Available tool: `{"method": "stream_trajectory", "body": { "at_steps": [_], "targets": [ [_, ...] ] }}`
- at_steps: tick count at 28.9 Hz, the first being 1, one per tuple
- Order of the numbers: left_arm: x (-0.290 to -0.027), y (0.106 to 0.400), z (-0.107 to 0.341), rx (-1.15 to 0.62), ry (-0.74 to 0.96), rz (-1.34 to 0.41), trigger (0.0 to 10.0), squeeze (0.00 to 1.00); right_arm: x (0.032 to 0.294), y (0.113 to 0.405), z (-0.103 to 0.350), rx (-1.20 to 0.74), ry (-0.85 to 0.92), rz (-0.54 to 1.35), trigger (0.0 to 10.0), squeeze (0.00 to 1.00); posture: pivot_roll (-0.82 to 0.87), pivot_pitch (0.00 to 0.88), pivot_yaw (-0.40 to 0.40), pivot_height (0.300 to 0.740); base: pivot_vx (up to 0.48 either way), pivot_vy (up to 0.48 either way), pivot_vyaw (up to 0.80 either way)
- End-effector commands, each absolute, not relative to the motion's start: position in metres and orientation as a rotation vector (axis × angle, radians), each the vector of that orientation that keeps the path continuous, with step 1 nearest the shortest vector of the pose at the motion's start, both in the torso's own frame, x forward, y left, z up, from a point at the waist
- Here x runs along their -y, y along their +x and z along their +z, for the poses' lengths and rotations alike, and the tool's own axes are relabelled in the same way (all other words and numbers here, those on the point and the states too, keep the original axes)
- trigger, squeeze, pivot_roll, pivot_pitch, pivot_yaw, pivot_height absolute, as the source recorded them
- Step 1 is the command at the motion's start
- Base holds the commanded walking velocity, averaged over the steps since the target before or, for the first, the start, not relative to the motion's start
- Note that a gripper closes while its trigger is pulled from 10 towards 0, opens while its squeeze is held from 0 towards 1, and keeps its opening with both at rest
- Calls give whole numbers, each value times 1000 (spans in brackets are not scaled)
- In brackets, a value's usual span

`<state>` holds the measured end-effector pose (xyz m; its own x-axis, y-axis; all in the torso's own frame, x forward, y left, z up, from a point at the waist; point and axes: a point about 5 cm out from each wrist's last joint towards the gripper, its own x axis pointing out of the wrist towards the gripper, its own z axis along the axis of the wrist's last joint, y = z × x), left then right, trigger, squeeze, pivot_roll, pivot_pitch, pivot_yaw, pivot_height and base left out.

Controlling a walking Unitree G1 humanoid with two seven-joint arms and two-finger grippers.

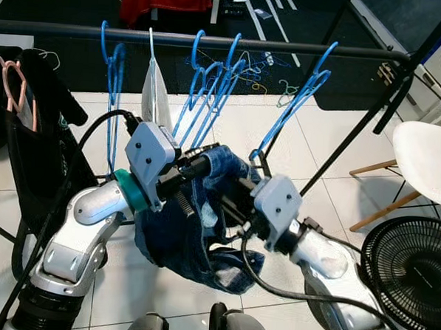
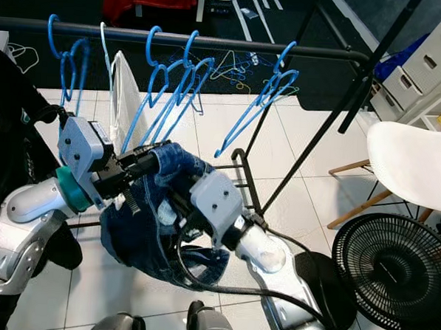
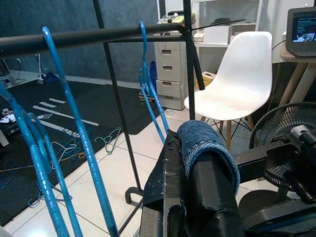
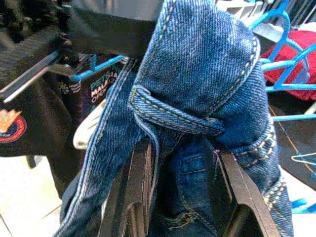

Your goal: Hang hanger

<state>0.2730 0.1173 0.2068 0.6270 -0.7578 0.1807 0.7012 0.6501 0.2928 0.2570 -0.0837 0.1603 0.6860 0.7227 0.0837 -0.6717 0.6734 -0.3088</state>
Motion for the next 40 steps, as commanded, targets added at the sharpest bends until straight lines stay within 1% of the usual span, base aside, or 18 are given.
{"method": "stream_trajectory", "body": {
  "at_steps": [1,7,11,18,20,21,22,23,24,25,26,27,29,30,31,32,38,40],
  "targets": [
    [-110,268,214,335,204,-879,10000,0,86,258,158,203,-271,779,10000,0,-24,89,-31,733,0,0,0],
    [-111,268,214,335,208,-875,10000,0,70,250,144,127,-262,919,10000,0,-11,90,-36,733,0,0,0],
    [-111,268,214,336,208,-870,10000,0,70,243,136,82,-285,974,10000,0,-11,89,-36,733,0,0,0],
    [-109,268,215,339,206,-877,10000,0,77,247,127,51,-323,941,10000,0,-10,85,-31,733,0,0,0],
    [-109,268,216,341,205,-885,10000,0,81,256,125,59,-357,864,10000,0,-10,80,-24,733,0,0,0],
    [-109,268,216,341,205,-885,10000,0,81,256,125,59,-357,864,10000,0,-10,80,-24,733,0,0,0],
    [-109,268,218,344,204,-888,10000,0,83,263,125,69,-366,806,9294,0,-11,80,-24,733,0,0,0],
    [-109,269,219,347,204,-890,10000,0,84,267,126,77,-370,769,7922,0,-11,80,-24,733,0,0,0],
    [-109,269,219,347,204,-890,10000,0,84,267,126,77,-370,769,7922,0,-11,80,-24,733,0,0,0],
    [-109,269,220,349,201,-892,10000,0,85,271,128,93,-362,735,5451,0,-11,79,-24,733,0,0,0],
    [-109,269,220,349,201,-892,10000,0,85,271,128,93,-362,735,5451,0,-11,79,-24,733,0,0,0],
    [-109,269,220,351,198,-893,10000,0,86,273,129,106,-357,716,4980,0,-8,78,-22,733,0,0,0],
    [-109,269,220,351,198,-893,10000,0,86,273,129,106,-357,716,4980,0,-8,78,-22,733,0,0,0],
    [-108,267,220,350,194,-901,10000,0,86,276,131,122,-352,702,4392,0,-8,78,-22,733,0,0,0],
    [-108,267,219,343,196,-907,10000,0,85,279,137,152,-344,688,275,0,-4,78,-13,733,0,0,0],
    [-109,267,218,334,202,-907,10000,0,84,281,142,177,-336,679,0,0,-4,78,-13,733,0,0,0],
    [-111,269,214,319,223,-894,10000,0,82,281,150,216,-314,673,0,0,-4,78,-13,733,0,0,0],
    [-110,275,208,300,241,-861,10000,0,86,275,160,249,-297,662,0,0,-29,82,-12,733,0,0,0]
  ]
}}
